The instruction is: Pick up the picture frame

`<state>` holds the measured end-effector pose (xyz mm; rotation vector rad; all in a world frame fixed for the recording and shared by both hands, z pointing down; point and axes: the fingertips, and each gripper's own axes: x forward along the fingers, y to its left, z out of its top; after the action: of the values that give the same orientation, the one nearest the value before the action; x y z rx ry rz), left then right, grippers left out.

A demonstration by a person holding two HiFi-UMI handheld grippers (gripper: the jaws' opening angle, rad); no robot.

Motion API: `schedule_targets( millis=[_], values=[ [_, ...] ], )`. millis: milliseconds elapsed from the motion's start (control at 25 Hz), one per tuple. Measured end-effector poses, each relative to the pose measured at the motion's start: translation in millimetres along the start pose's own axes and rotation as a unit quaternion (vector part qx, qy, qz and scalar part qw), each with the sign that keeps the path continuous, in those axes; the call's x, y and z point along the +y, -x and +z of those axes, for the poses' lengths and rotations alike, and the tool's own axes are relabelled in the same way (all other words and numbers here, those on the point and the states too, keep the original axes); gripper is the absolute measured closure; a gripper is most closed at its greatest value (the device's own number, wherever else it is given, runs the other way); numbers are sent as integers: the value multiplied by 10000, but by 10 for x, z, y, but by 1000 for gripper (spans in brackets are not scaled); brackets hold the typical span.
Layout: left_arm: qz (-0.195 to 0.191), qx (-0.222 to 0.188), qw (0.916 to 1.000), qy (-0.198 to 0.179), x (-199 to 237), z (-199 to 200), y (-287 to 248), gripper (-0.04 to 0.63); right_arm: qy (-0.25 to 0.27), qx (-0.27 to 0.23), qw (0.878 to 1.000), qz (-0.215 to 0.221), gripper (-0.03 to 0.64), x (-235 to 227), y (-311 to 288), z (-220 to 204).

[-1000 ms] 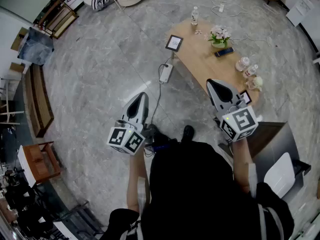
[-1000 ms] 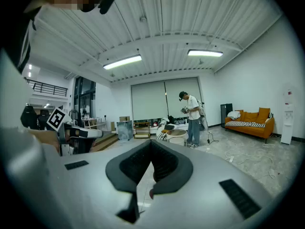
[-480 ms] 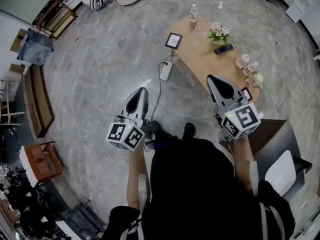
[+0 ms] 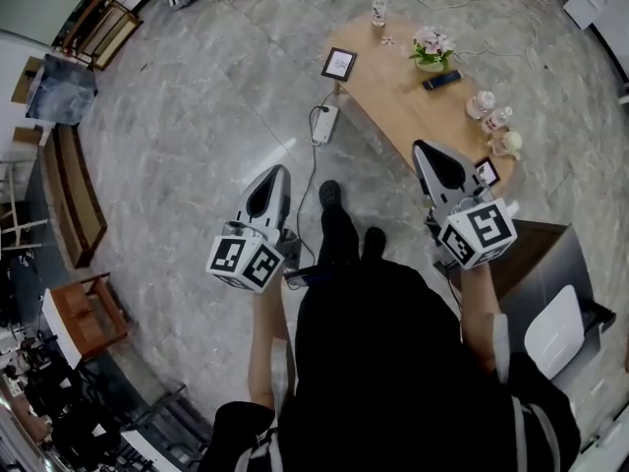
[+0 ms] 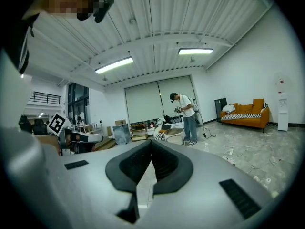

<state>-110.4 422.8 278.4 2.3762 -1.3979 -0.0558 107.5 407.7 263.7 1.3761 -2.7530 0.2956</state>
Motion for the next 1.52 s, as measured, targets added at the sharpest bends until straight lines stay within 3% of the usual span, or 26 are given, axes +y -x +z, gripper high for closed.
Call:
schedule_targets(
  millis=[400,840,1080,1520],
  values=[
    [-414,-28,9991,66,491,197,-739,581,169,60,9991,-386,604,-333,-601,121],
    [-777,25,9969,83,1460,743,-1444,581,230,-34,9961,-846,603,-489,-1674,493],
    [-963,250,9946,305,1912,720,-1739,581,132,72,9949,-1000,603,-440,-2094,429],
    [-968,629,9925,392,2051,515,-2294,581,-118,400,9942,-994,603,-782,-2404,196]
  ],
)
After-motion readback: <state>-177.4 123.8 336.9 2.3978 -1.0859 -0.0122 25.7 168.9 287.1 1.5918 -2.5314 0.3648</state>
